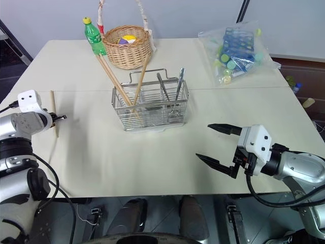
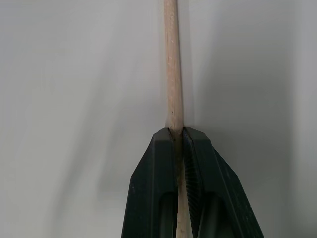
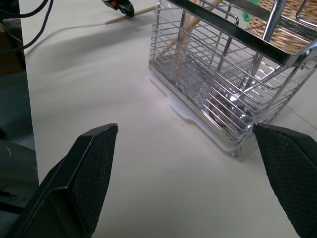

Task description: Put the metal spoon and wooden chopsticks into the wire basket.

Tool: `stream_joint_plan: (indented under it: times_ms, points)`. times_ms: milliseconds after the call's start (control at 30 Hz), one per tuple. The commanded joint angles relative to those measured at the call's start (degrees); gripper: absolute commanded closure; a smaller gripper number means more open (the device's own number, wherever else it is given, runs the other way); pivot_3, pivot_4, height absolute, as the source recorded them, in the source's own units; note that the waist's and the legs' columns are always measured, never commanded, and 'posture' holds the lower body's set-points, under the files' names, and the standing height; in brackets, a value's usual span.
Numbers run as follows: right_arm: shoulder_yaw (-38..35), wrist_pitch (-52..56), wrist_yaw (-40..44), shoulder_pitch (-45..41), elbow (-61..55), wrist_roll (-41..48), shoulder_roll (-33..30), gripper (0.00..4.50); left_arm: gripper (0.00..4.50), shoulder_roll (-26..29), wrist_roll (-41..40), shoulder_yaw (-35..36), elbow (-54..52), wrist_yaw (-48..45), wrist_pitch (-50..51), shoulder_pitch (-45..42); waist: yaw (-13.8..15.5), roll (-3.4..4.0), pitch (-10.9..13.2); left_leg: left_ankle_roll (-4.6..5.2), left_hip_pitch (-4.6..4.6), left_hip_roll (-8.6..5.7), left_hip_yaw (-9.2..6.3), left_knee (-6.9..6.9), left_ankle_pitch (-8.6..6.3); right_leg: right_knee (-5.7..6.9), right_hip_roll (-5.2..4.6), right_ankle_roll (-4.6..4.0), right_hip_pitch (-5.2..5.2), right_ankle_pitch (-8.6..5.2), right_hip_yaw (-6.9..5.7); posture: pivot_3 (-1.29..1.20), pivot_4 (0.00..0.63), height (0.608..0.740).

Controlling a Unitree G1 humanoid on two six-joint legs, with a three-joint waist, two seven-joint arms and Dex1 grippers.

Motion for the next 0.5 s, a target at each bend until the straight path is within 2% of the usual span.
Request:
stream_joint_plan:
  times_ms: [33,167,300,367,500]
  points:
    - [-1.23,-0.02,-0.33,-0.34,-1.51,0.74,-0.30,0.00,4.46,0.54,0.60,0.88,1.10,0.53,-4.31,0.94,0.02,0.00,0.00,0.00,0.00,0.00,0.00,0.00,0.00,0.00,0.00,0.00,0.00,0.00,0.00,0.00,0.150,0.740]
    - [-1.76,0.44,-0.95,-0.54,-1.23,1.15,-0.23,0.00,4.46,1.75,2.01,-1.29,-1.41,-2.01,-16.75,-0.02,0.26,-0.06,0.03,-0.02,-0.04,0.00,-0.01,0.01,0.01,0.00,0.00,-0.01,-0.03,0.00,0.00,0.00,0.150,0.740]
    - [-2.59,1.52,-2.09,-0.68,-1.97,2.15,-0.02,0.00,4.46,2.70,-0.75,0.69,-1.05,-5.76,-23.84,-3.69,0.59,-0.09,0.02,-0.05,-0.12,0.00,-0.01,0.02,0.03,-0.06,-0.02,-0.01,-0.04,0.01,-0.01,0.00,0.150,0.740]
    - [-2.76,1.71,-2.88,-0.16,-3.14,2.46,0.39,0.00,4.46,2.08,-3.12,0.81,-2.76,-10.46,-29.83,-6.57,0.62,-0.09,0.01,-0.05,-0.13,-0.01,-0.01,0.02,0.03,-0.09,-0.02,0.00,-0.03,0.01,-0.01,0.00,0.150,0.740]
    - [-2.59,2.68,-5.40,-0.20,-5.37,3.24,1.39,0.00,4.46,-2.53,-11.56,0.01,-11.77,-24.93,-39.42,-9.37,0.76,-0.11,0.02,-0.06,-0.17,-0.02,-0.01,0.03,0.03,-0.14,-0.05,0.00,-0.02,0.01,-0.02,0.00,0.150,0.740]
